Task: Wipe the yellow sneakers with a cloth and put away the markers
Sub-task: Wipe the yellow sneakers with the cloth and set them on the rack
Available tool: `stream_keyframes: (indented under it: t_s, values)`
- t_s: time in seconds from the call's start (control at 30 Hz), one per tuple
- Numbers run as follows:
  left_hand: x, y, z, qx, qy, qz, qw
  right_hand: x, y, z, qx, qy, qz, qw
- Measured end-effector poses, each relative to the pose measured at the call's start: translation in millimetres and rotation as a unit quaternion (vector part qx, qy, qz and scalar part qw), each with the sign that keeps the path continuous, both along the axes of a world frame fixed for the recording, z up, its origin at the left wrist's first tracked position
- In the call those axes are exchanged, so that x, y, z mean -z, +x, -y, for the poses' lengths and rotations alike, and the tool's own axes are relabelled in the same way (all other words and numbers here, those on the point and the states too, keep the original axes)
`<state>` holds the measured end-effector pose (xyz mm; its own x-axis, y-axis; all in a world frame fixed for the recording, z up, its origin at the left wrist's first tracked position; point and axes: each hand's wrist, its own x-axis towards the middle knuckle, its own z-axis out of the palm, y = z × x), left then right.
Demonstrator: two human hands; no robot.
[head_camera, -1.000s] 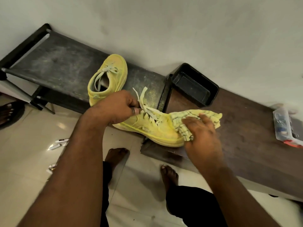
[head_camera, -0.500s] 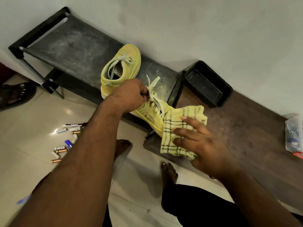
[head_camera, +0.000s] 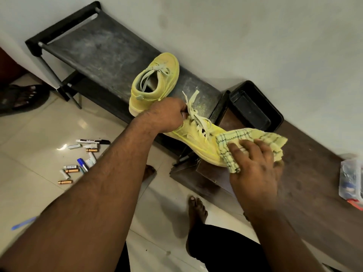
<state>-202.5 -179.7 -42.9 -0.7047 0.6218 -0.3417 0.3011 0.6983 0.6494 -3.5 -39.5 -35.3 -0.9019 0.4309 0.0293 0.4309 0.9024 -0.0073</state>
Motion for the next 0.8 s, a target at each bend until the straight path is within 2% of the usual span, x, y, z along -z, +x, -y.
stream_keyframes:
  t_s: [0.1, 0.17, 0.23, 0.33, 0.43, 0.53, 0.63, 0.8]
  values:
    - [0, 1, -1, 0.004, -0.009, -0.004, 1.000, -4, 2, 5, 0.062, 0.051, 0.058, 0.995]
    - [0, 1, -1, 0.004, -0.008, 0.001, 1.000, -5, 0, -3, 0.117, 0.038, 0.043, 0.991]
    - [-2, 1, 0, 0.004, -0.003, 0.014, 1.000, -3, -2, 2, 0.063, 0.025, 0.025, 0.997]
    - [-5, -1, 1, -0.002, 0.013, 0.043, 0.999, -1, -11, 16, -0.015, 0.059, 0.024, 0.998]
    - [-5, -2, 4, -0.005, 0.034, 0.068, 0.997, -6, -41, 14, 0.023, 0.051, 0.049, 0.997]
    - [-3, -1, 3, -0.018, 0.042, 0.063, 0.997, -8, -65, 13, 0.035, -0.014, 0.074, 0.997]
    - [0, -1, -2, -0.025, 0.026, 0.035, 0.999, -18, -52, 20, 0.012, -0.063, 0.118, 0.991]
    - [0, -2, 0, -0.011, 0.031, 0.045, 0.998, -28, -38, 24, 0.034, -0.055, 0.169, 0.984]
